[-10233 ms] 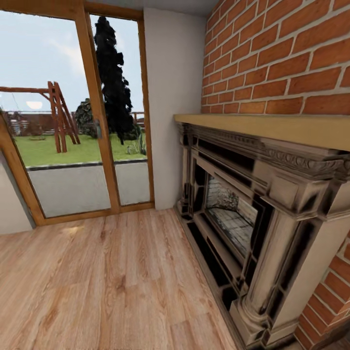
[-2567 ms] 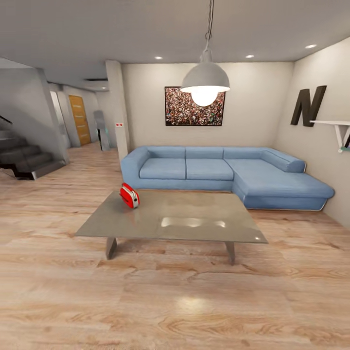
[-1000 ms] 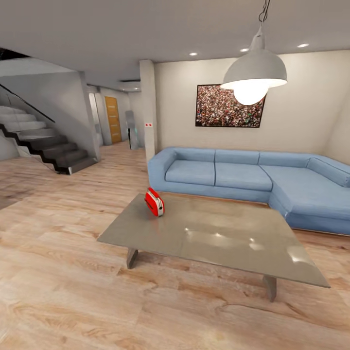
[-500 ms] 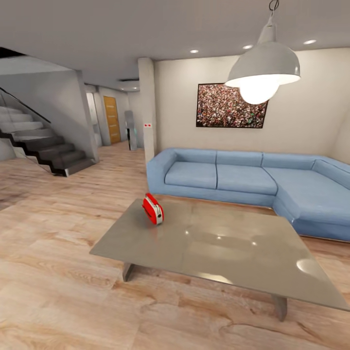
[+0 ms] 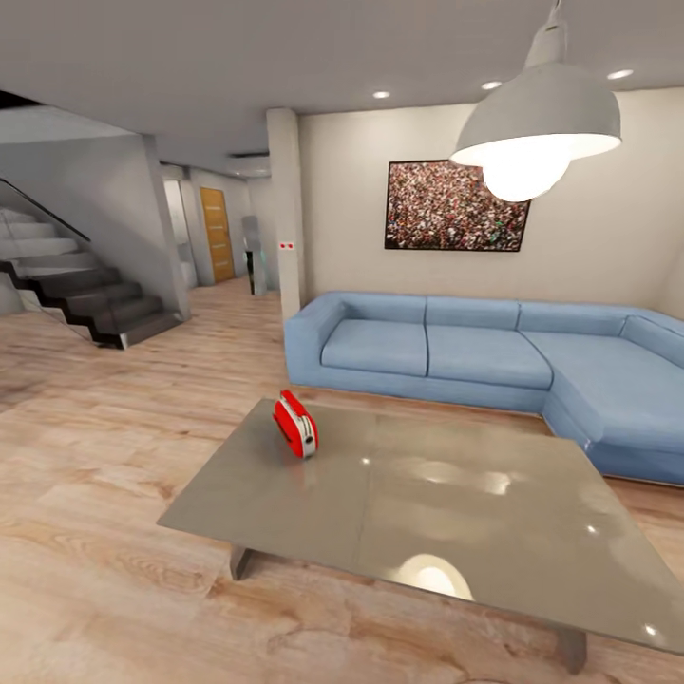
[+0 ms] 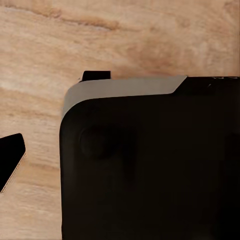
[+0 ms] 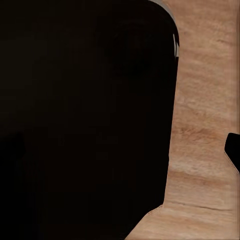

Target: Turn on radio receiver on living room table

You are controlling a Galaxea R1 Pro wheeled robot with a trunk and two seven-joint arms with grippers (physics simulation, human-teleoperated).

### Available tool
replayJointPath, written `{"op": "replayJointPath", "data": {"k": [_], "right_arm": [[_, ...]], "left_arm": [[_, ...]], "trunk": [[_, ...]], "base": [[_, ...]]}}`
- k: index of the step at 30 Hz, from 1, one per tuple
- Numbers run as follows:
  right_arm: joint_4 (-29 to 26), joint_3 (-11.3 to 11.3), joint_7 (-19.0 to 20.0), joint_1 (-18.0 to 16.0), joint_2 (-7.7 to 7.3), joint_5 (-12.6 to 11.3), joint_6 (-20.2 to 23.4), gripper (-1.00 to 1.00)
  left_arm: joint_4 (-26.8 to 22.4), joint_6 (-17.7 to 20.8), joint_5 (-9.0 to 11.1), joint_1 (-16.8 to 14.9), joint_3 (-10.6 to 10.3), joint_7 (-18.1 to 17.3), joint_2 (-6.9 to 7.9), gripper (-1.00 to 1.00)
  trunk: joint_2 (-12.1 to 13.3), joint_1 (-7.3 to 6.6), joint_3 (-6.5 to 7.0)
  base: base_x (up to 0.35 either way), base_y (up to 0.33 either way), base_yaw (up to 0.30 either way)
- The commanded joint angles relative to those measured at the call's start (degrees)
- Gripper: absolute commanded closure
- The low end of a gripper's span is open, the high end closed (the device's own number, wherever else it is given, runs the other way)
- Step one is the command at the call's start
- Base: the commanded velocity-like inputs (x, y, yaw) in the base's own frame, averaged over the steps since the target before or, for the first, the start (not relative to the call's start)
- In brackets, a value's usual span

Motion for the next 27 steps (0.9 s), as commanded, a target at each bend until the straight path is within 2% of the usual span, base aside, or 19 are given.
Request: {"op": "replayJointPath", "data": {"k": [1,11,27], "right_arm": [[0.0,0.0,0.0,0.0,0.0,0.0,0.0,-1.0],[0.0,0.0,0.0,0.0,0.0,0.0,-0.1,-1.0],[0.0,0.1,0.0,0.0,0.0,0.0,-0.2,-1.0]], "left_arm": [[0.0,0.0,0.0,0.0,0.0,0.0,0.0,-1.0],[0.0,-0.1,0.0,0.0,0.0,0.0,0.0,-1.0],[-0.1,-0.1,0.1,0.0,0.0,0.0,0.0,-1.0]], "trunk": [[0.0,0.0,0.0],[0.0,0.0,0.0],[0.0,0.0,0.0]], "base": [[0.323,0.0,0.0],[0.323,0.0,0.035],[0.323,0.0,0.245]]}}
